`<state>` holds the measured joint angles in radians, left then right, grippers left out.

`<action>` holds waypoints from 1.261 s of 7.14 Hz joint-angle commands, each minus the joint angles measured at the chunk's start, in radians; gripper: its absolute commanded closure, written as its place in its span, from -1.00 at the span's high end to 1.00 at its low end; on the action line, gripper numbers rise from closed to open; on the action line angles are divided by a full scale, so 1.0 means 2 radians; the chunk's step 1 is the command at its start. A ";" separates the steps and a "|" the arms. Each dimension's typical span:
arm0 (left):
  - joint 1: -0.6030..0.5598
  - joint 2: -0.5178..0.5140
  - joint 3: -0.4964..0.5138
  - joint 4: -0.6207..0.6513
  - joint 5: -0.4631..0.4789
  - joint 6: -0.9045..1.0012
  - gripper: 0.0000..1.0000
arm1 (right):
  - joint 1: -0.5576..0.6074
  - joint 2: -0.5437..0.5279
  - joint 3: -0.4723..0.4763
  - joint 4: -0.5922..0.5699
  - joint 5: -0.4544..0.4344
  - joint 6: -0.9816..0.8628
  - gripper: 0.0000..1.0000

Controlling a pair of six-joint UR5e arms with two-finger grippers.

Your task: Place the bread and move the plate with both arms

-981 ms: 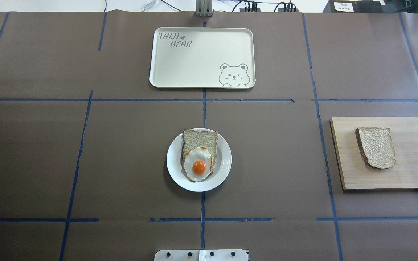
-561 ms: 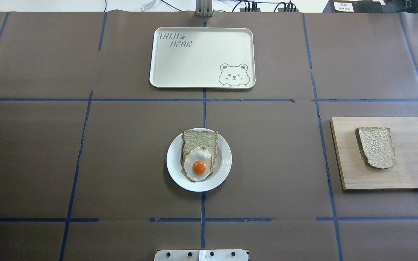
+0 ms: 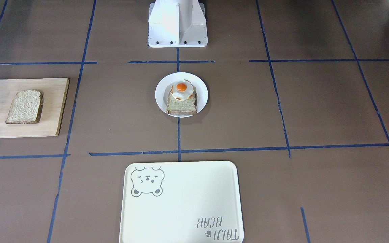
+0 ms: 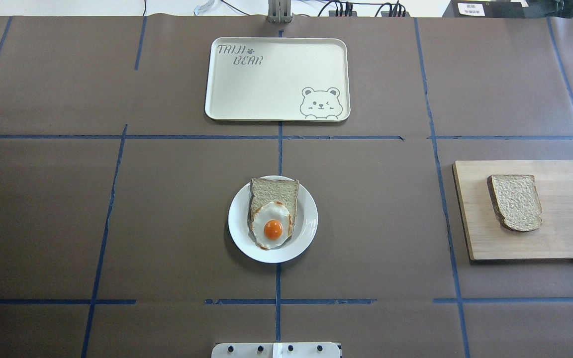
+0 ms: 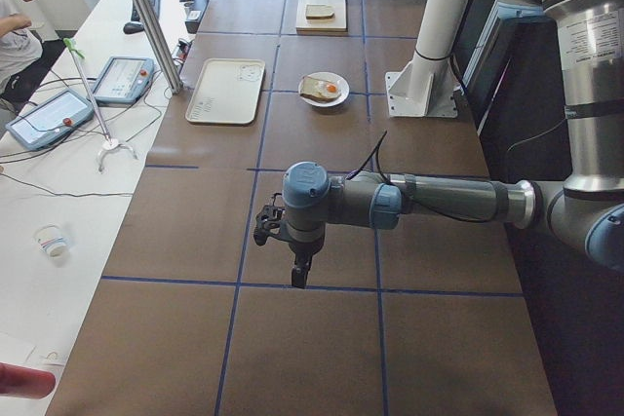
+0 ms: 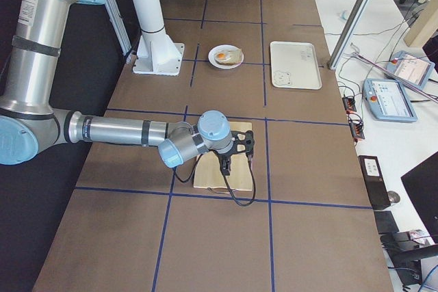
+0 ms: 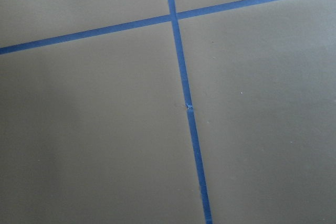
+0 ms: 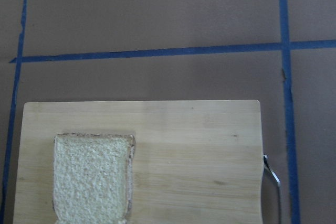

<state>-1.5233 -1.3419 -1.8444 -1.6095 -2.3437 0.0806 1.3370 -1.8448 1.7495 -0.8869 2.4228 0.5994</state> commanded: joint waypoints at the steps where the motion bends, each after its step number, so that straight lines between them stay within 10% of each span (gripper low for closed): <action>1: 0.000 0.002 0.000 -0.001 -0.027 -0.001 1.00 | -0.126 0.002 -0.015 0.137 -0.100 0.169 1.00; 9: 0.000 0.002 0.004 -0.001 -0.027 -0.001 1.00 | -0.211 0.006 -0.056 0.182 -0.134 0.203 0.65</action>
<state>-1.5233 -1.3376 -1.8366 -1.6111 -2.3976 0.0782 0.9270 -1.8331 1.6375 -0.5234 2.1545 1.0023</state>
